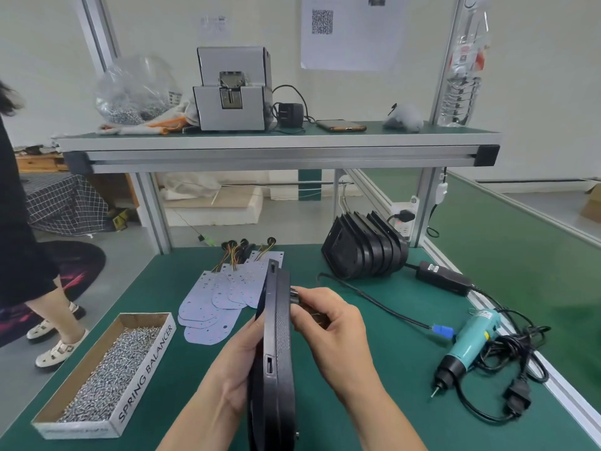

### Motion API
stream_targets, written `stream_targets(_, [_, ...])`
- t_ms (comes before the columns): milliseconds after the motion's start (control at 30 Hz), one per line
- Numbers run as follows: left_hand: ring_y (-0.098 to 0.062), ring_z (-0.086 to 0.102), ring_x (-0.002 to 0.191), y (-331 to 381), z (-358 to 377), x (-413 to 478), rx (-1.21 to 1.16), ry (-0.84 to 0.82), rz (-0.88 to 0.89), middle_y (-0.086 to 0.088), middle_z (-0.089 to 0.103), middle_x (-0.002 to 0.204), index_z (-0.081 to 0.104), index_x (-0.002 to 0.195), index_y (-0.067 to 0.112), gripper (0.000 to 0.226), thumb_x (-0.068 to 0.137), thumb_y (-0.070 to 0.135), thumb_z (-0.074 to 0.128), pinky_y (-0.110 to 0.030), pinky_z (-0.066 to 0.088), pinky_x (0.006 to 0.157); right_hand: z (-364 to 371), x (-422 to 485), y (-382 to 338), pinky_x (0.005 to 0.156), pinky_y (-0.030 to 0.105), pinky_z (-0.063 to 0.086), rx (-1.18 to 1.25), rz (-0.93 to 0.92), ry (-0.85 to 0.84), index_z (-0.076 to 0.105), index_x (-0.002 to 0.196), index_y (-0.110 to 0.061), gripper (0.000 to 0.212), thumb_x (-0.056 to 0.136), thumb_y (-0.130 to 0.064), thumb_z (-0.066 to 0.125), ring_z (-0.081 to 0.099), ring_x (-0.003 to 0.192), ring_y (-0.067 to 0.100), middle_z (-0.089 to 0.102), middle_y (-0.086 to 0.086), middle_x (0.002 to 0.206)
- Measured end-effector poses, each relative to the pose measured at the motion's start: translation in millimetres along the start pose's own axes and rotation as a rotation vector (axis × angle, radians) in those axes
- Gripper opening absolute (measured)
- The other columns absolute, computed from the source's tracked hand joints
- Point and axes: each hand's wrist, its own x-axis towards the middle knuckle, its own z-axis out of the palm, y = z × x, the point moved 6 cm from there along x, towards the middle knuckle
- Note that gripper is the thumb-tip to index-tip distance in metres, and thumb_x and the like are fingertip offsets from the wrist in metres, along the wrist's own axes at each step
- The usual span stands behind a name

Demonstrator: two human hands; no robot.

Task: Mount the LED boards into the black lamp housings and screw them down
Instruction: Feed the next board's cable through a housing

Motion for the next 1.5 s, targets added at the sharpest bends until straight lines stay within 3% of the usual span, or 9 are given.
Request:
stream_targets(133, [-0.021, 0.071, 0.063, 4, -6, 5, 0.046, -0.018, 0.091, -0.009, 0.074, 0.083, 0.077, 0.103, 0.015, 0.033, 0.074, 0.030, 0.079, -0.031, 0.057, 0.054, -2, 2, 1, 0.089, 0.022, 0.050, -0.209, -0.107, -0.201, 0.069, 0.127, -0.031, 0.037, 0.097, -0.011, 0.064, 0.056, 0.120, 0.006, 0.062, -0.015, 0.126])
stream_targets(200, [-0.028, 0.074, 0.082, 15, -9, 5, 0.139, 0.010, 0.177, -0.013, 0.075, 0.103, 0.074, 0.110, 0.019, 0.040, 0.074, 0.030, 0.085, -0.040, 0.060, 0.068, -22, 4, 6, 0.084, 0.016, 0.045, -0.332, -0.144, -0.009, 0.066, 0.127, -0.034, 0.035, 0.099, -0.014, 0.061, 0.053, 0.118, -0.001, 0.057, -0.014, 0.125])
stream_targets(267, [-0.031, 0.074, 0.090, 27, -15, 4, 0.276, 0.102, 0.250, -0.014, 0.075, 0.107, 0.073, 0.105, 0.021, 0.042, 0.067, 0.031, 0.090, -0.042, 0.060, 0.072, -47, -2, 19, 0.075, 0.023, 0.044, -0.207, 0.019, 0.221, 0.073, 0.098, -0.032, 0.014, 0.094, -0.039, 0.062, 0.058, 0.088, 0.003, 0.063, -0.012, 0.094])
stream_targets(367, [-0.033, 0.074, 0.091, 31, -12, 5, 0.388, 0.139, 0.295, -0.014, 0.076, 0.102, 0.071, 0.098, 0.024, 0.039, 0.064, 0.034, 0.088, -0.045, 0.061, 0.073, -27, -9, 48, 0.070, 0.026, 0.052, 0.224, 0.416, -0.130, 0.073, 0.105, -0.022, 0.060, 0.073, -0.072, 0.059, 0.066, 0.079, 0.011, 0.072, -0.009, 0.087])
stream_targets(433, [-0.028, 0.074, 0.080, 26, -3, 3, 0.480, 0.122, 0.317, -0.013, 0.075, 0.091, 0.070, 0.087, 0.025, 0.033, 0.062, 0.031, 0.090, -0.035, 0.059, 0.063, -13, -12, 52, 0.091, 0.031, 0.055, 0.305, 0.453, -0.278, 0.072, 0.116, -0.022, 0.048, 0.081, -0.054, 0.070, 0.071, 0.105, 0.016, 0.076, -0.003, 0.112])
stream_targets(567, [-0.027, 0.073, 0.075, 17, 3, 6, 0.542, 0.115, 0.315, -0.015, 0.074, 0.088, 0.066, 0.088, 0.019, 0.029, 0.070, 0.023, 0.089, -0.031, 0.058, 0.060, -17, -9, 64, 0.093, 0.045, 0.057, 0.344, 0.508, -0.116, 0.071, 0.111, -0.002, 0.020, 0.092, -0.008, 0.070, 0.072, 0.103, 0.034, 0.076, 0.016, 0.108])
stream_targets(1100, [-0.021, 0.074, 0.094, -15, -16, 28, 0.629, 0.115, 0.136, -0.002, 0.076, 0.105, 0.059, 0.117, 0.019, 0.029, 0.092, 0.009, 0.069, -0.030, 0.059, 0.072, -14, -6, 113, 0.078, 0.038, 0.061, 0.371, 0.733, -0.042, 0.070, 0.110, -0.001, 0.019, 0.092, -0.007, 0.068, 0.074, 0.086, 0.028, 0.077, 0.016, 0.102])
stream_targets(1300, [-0.019, 0.075, 0.087, -21, -23, 38, 0.678, 0.174, 0.099, 0.000, 0.077, 0.100, 0.060, 0.115, 0.018, 0.027, 0.092, 0.005, 0.068, -0.025, 0.057, 0.064, -72, 6, 108, 0.078, 0.027, 0.048, -0.401, 0.540, 0.058, 0.060, 0.112, -0.029, 0.038, 0.089, -0.059, 0.065, 0.063, 0.090, 0.013, 0.064, -0.014, 0.088])
stream_targets(1500, [-0.019, 0.075, 0.083, -25, -22, 46, 0.713, 0.180, 0.046, -0.003, 0.077, 0.098, 0.061, 0.110, 0.017, 0.024, 0.091, 0.005, 0.068, -0.025, 0.057, 0.062, -220, -5, 106, 0.087, 0.047, 0.048, -1.013, 0.657, 0.484, 0.045, 0.129, -0.005, 0.067, 0.088, -0.052, 0.069, 0.056, 0.114, 0.040, 0.049, 0.020, 0.132])
